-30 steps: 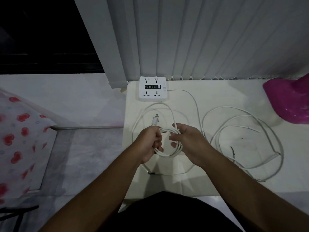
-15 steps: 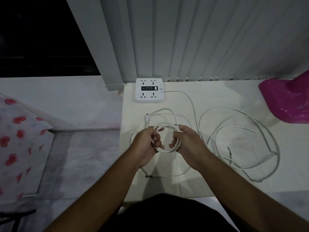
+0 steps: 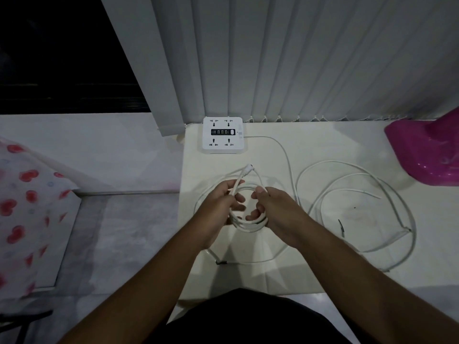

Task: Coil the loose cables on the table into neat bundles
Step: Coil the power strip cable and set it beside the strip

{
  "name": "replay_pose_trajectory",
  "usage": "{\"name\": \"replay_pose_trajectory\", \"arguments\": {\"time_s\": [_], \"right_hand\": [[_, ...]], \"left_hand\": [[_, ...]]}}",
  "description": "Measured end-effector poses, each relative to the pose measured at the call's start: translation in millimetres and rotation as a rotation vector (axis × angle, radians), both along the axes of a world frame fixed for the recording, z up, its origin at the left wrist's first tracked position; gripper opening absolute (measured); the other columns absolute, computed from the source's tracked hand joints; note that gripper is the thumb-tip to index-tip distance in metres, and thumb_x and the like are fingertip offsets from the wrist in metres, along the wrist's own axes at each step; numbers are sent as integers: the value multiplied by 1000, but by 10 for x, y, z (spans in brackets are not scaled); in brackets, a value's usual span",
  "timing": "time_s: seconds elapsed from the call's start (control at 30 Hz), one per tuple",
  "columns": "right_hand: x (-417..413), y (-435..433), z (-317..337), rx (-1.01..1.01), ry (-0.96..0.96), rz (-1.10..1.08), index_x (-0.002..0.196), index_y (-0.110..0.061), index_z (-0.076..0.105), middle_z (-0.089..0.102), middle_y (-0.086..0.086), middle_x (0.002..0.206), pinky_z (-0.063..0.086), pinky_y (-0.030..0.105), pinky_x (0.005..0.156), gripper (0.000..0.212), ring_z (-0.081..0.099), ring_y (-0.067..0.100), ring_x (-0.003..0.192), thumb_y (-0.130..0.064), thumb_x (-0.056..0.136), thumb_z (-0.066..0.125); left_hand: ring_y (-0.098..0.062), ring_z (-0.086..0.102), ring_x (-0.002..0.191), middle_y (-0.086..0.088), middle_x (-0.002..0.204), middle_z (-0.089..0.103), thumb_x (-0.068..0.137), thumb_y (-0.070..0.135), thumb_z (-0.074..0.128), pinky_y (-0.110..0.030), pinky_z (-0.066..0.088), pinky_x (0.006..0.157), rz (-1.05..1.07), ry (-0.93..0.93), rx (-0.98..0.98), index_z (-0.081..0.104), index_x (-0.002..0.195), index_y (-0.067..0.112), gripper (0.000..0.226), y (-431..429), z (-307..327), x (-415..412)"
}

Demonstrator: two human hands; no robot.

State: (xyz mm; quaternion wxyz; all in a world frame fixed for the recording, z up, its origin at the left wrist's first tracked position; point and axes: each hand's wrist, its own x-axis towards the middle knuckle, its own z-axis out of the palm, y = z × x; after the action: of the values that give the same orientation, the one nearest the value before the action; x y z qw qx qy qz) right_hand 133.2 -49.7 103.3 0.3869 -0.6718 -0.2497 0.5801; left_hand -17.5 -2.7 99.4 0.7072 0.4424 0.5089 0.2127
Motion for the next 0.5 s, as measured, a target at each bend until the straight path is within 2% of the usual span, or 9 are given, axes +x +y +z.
{"name": "replay_pose_trajectory", "arguments": {"time_s": [0.07,0.13,0.2,0.27,0.33,0.4,0.47,0.5], "right_hand": [[-58,-27,-44,-31,-122,13,98,-13,61,58,5,75,52,39,71,33,64,19,69,-37,106,39],[-75,-53,-52,-35,-200,59,99,-16,63,63,4,76,55,40,71,32,67,17,70,-39,104,41],[-43,-61,-32,17,-210,99,108,-18,62,68,6,76,60,44,74,24,70,17,68,-36,103,46],[6,-47,-4,74,-234,155,122,-30,55,71,6,82,60,39,67,20,73,19,69,-32,103,49],[27,-21,23,98,-273,201,126,-36,54,68,5,80,58,34,63,25,74,19,66,-27,104,47],[25,-2,34,108,-257,188,117,-27,63,64,5,75,57,35,63,22,71,19,62,-23,105,46],[20,0,26,107,-213,151,106,-22,67,61,3,70,58,35,63,21,65,18,61,-20,104,47],[14,0,23,113,-196,143,103,-22,68,60,0,67,58,35,63,21,61,17,60,-20,104,47]], "left_hand": [[-18,63,77,7,84,64,76,12,49,-36,47,68,23,-37,9,68,115,31,47,-76,-23,24],[-18,54,68,8,79,62,82,7,46,-36,43,68,49,-6,87,67,114,30,45,-96,-52,27],[-15,49,63,6,79,61,84,10,46,-36,42,66,52,19,156,67,113,30,41,-98,-88,8],[-11,51,63,6,80,62,84,17,48,-30,43,64,39,16,208,65,113,32,37,-116,-111,-9],[-1,57,70,20,84,65,93,15,49,-17,45,66,3,8,294,62,117,38,36,-132,-139,-18],[8,61,94,28,102,67,100,12,46,-9,44,79,-59,23,413,58,122,40,38,-136,-139,-17],[4,54,112,19,116,63,100,16,43,-9,38,93,-123,116,612,55,131,33,37,-95,-167,-35],[-1,50,115,10,121,59,99,20,42,-16,36,98,-155,205,717,52,136,29,40,-62,-197,-59]]}}
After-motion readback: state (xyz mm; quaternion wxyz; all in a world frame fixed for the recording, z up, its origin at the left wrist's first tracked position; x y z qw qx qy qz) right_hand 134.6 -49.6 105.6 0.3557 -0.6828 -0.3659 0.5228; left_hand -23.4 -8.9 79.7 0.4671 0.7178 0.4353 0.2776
